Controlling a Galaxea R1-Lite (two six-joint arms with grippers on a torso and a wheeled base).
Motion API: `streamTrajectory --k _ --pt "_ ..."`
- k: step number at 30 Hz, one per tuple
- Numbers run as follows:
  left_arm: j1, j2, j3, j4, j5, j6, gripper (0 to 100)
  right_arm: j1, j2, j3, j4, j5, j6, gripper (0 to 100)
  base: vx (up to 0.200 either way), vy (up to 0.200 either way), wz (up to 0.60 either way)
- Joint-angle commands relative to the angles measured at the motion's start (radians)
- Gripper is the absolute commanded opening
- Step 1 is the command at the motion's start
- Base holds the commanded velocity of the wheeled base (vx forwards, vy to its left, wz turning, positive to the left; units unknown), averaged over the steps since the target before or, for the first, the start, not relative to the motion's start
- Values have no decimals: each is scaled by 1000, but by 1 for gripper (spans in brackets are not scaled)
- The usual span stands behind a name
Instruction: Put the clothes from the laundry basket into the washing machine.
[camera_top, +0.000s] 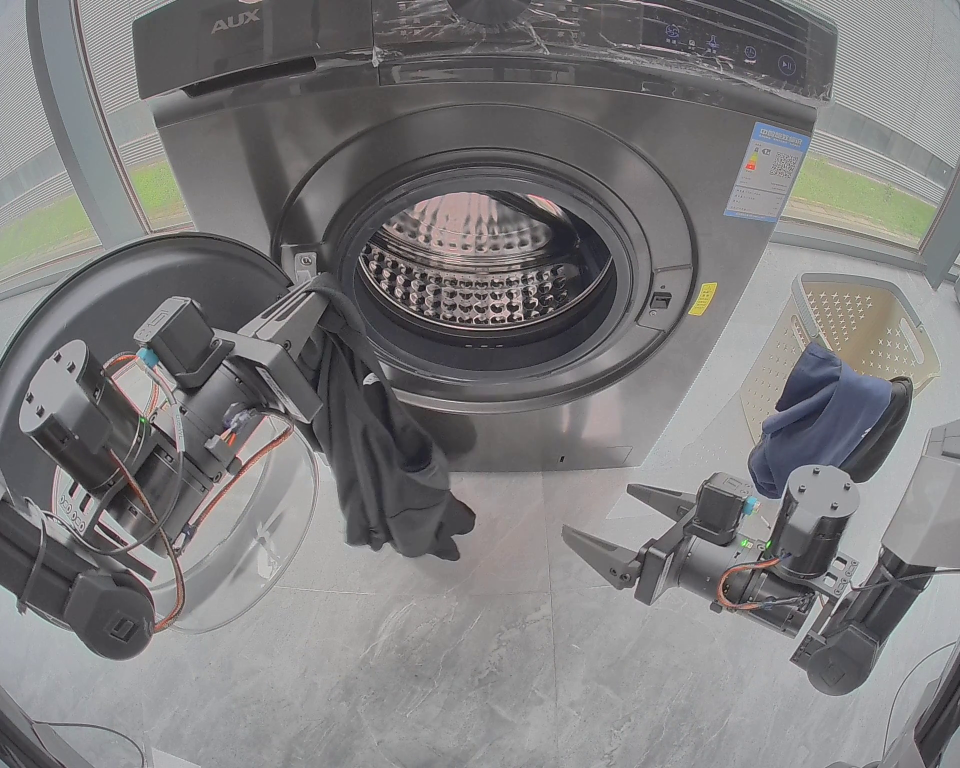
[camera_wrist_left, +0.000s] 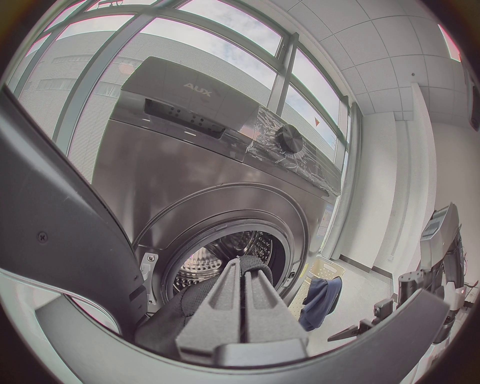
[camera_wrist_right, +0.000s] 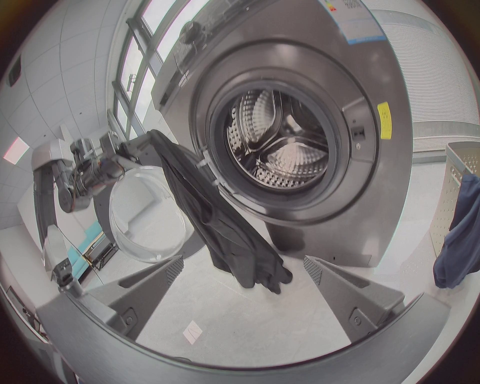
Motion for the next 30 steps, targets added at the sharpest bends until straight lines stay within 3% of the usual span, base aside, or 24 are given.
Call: streamTrajectory --k 1,11,16,19,20,30 --pt "-10 -12 -6 -1 -1 0 0 5 63 -1 0 3 -9 100 0 0 0" --pt "-11 -19 -6 1 -2 0 0 75 115 -51 -2 4 -30 100 0 0 0" --pt "-10 -16 -6 -1 -2 -1 0 123 216 -179 0 4 -32 100 0 0 0" --pt "-11 -16 -6 -1 -2 -1 0 128 227 -191 -2 4 -32 100 0 0 0" --pt "-11 -13 -6 -1 -2 -1 0 144 267 -249 0 3 -32 100 0 0 0" --pt "-25 -21 -6 -1 -2 -1 0 128 432 -478 0 9 -56 100 0 0 0"
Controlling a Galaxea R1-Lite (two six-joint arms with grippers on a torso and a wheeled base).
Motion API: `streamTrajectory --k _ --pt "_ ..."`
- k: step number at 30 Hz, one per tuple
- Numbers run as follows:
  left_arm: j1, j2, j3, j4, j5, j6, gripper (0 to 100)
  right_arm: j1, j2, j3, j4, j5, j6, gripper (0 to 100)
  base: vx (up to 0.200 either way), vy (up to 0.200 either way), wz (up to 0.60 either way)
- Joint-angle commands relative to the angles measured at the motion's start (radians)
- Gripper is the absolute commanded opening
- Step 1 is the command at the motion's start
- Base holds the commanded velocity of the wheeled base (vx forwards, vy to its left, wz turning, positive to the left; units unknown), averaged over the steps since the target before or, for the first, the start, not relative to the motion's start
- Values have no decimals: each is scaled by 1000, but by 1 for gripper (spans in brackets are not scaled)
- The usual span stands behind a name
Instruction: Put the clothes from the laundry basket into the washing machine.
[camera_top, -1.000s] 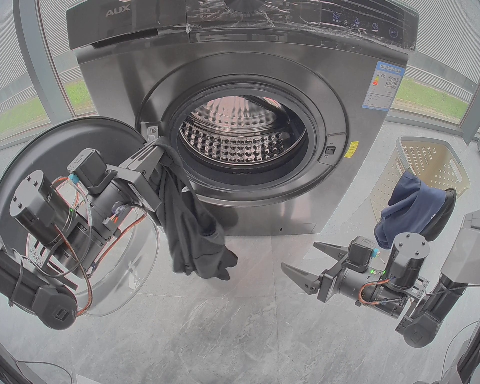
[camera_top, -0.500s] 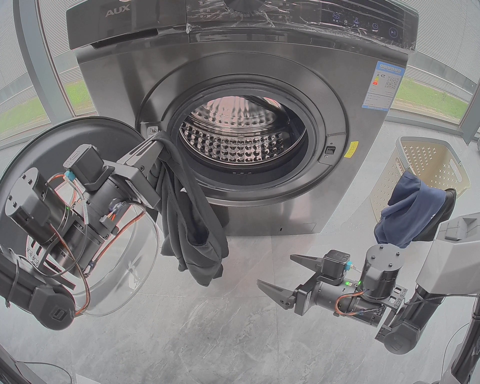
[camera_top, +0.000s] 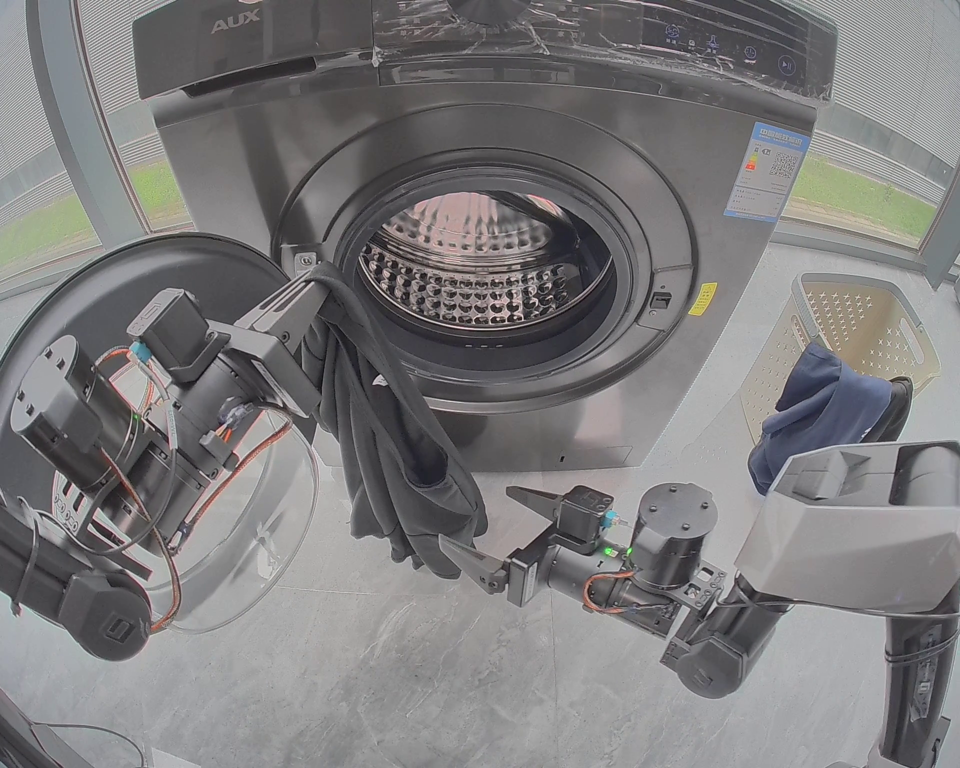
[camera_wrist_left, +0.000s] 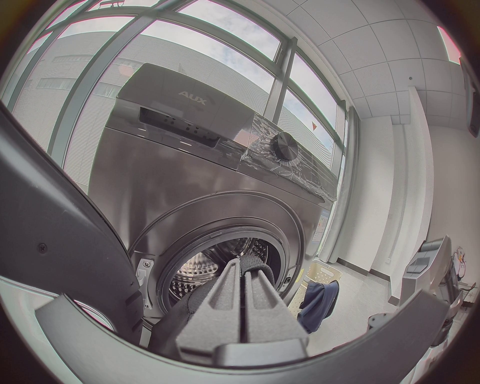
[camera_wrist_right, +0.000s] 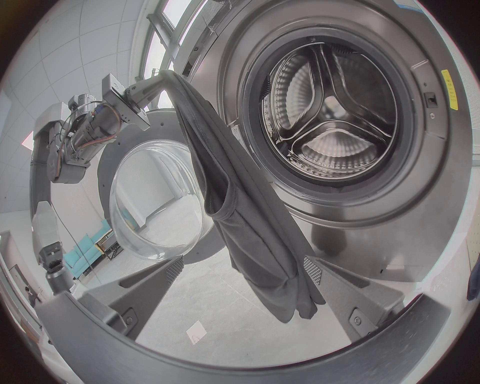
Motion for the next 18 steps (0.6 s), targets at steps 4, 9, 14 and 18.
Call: streamTrajectory --k 4,9,14,18 --pt "-11 -3 1 -1 0 0 0 -7 162 -166 2 4 -21 100 0 0 0" --pt "-11 -3 3 -1 0 0 0 -8 191 -223 2 4 -41 100 0 0 0" --pt "-12 -3 4 -1 0 -2 0 -8 205 -260 6 2 -43 100 0 0 0" --pt "-12 -2 4 -1 0 -2 0 -14 228 -320 9 -1 -43 100 0 0 0"
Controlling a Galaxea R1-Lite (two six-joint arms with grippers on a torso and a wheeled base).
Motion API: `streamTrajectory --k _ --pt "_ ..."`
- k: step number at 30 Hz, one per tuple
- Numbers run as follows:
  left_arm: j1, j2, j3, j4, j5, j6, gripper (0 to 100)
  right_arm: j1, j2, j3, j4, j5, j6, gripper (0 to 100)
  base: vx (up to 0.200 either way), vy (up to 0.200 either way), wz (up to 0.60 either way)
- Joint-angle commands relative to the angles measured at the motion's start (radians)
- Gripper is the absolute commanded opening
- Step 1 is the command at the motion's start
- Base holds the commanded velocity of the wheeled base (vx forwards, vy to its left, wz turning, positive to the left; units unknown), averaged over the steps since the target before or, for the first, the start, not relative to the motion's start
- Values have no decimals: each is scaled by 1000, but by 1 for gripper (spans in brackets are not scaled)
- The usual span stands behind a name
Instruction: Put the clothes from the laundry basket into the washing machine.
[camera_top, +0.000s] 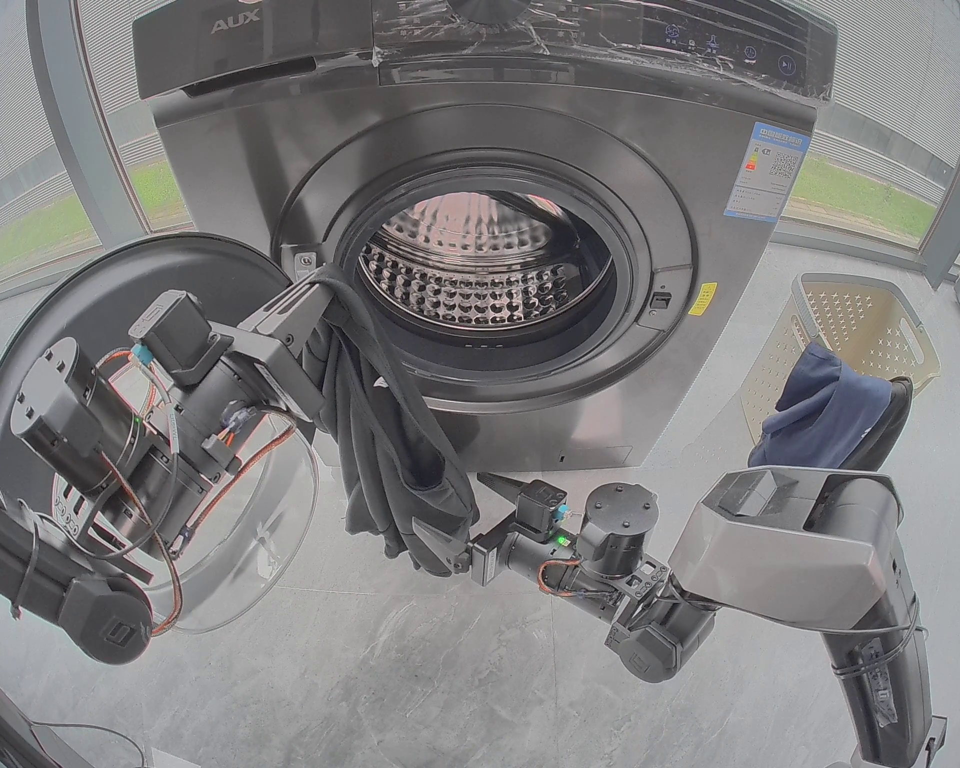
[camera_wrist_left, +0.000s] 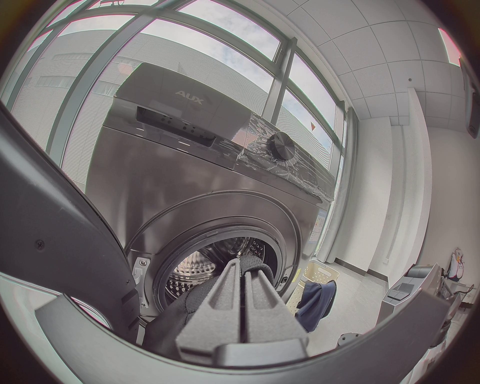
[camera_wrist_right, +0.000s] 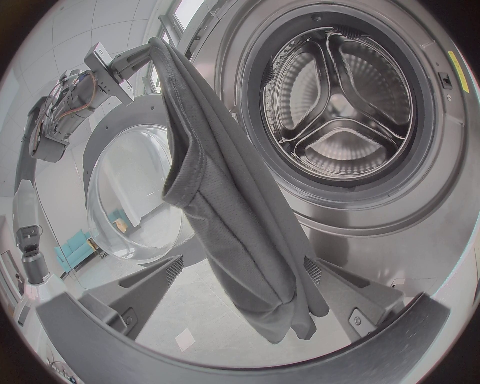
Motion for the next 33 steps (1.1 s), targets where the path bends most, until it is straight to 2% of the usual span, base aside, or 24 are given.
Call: streamTrajectory --k 1,2,3,4,8,12,16,20,25,28,33 --pt "-1 1 1 0 0 0 0 -3 40 -62 -4 -2 0 100 0 0 0" --pt "-1 1 1 0 0 0 0 -3 40 -62 -4 -2 0 0 0 0 0" --pt "-6 1 -1 0 0 0 0 -3 40 -62 -4 -2 0 0 0 0 0" --pt "-6 1 1 0 0 0 0 -5 63 -124 -2 -5 0 0 0 0 0" --pt "-9 -1 1 0 0 0 0 -5 68 -161 4 -5 0 0 0 0 0" --pt "-9 -1 1 0 0 0 0 -5 63 -164 4 -5 0 0 0 0 0" --pt "-9 -1 7 0 0 -3 0 -22 29 -115 -7 -7 0 0 0 0 0" --pt "2 1 8 0 0 -12 0 -51 -90 12 -10 -19 1 0 0 0 0" --pt "16 1 14 1 0 -14 0 -126 -339 244 -10 -22 6 0 0 0 0" --pt "14 1 19 1 3 -14 0 -144 -472 365 -10 -20 12 0 0 0 0" --pt "6 -8 45 0 3 -12 0 -150 -640 474 -11 -22 36 0 0 0 0"
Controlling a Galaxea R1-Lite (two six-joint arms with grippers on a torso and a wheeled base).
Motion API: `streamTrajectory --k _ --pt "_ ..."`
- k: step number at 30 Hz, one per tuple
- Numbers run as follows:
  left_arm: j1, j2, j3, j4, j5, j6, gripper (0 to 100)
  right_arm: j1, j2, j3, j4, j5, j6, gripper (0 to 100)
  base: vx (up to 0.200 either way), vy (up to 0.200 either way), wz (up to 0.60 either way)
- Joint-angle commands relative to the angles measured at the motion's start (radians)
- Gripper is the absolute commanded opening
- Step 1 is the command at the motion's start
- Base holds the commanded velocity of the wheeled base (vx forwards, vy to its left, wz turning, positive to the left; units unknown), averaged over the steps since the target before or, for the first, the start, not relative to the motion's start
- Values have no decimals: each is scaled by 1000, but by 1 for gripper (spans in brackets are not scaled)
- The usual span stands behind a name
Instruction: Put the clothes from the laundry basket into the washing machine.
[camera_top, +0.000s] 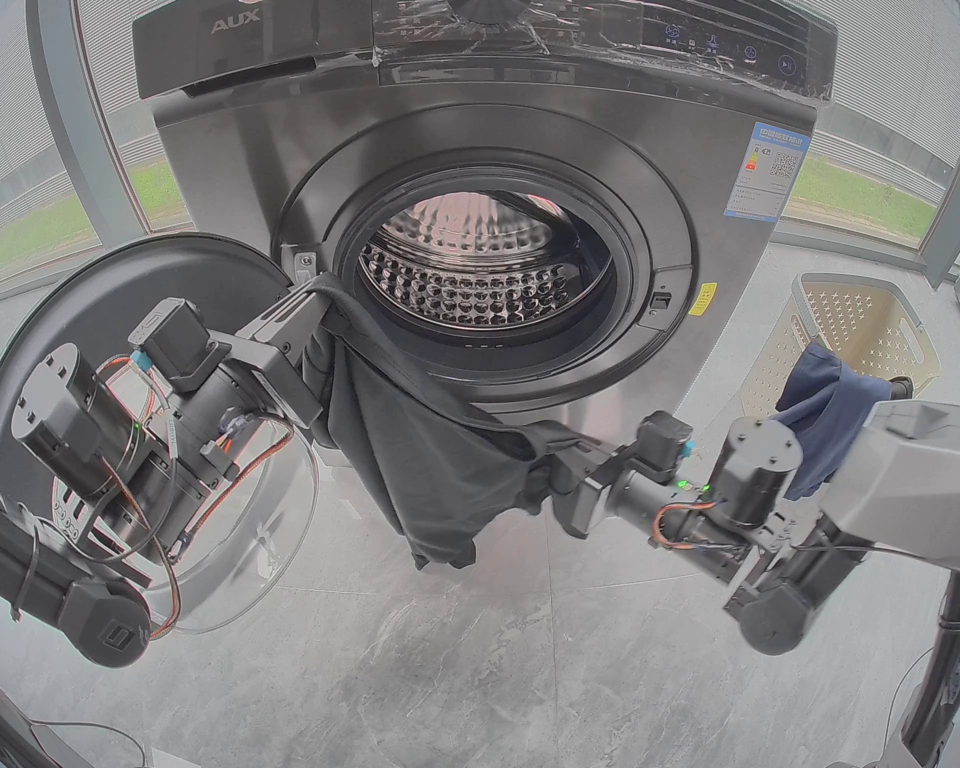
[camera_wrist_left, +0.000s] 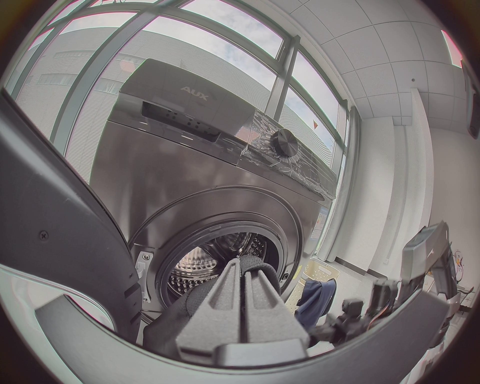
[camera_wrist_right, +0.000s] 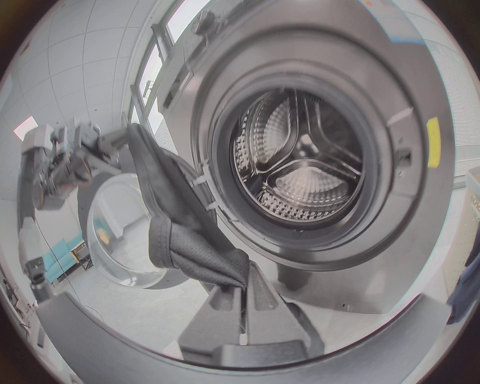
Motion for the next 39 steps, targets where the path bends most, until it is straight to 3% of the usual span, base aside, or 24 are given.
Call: streamTrajectory --k 1,12,21,39 --pt "-1 -7 27 -1 2 0 0 -38 -282 166 -2 -2 24 0 0 0 0" --pt "-6 -69 47 1 0 2 0 -138 -406 46 -1 -46 37 0 0 0 0" --pt "-20 -96 13 1 3 2 0 -122 -437 16 1 -72 37 0 0 0 0" --pt "-20 -90 -5 2 3 3 0 -121 -452 12 2 -72 37 0 0 0 0"
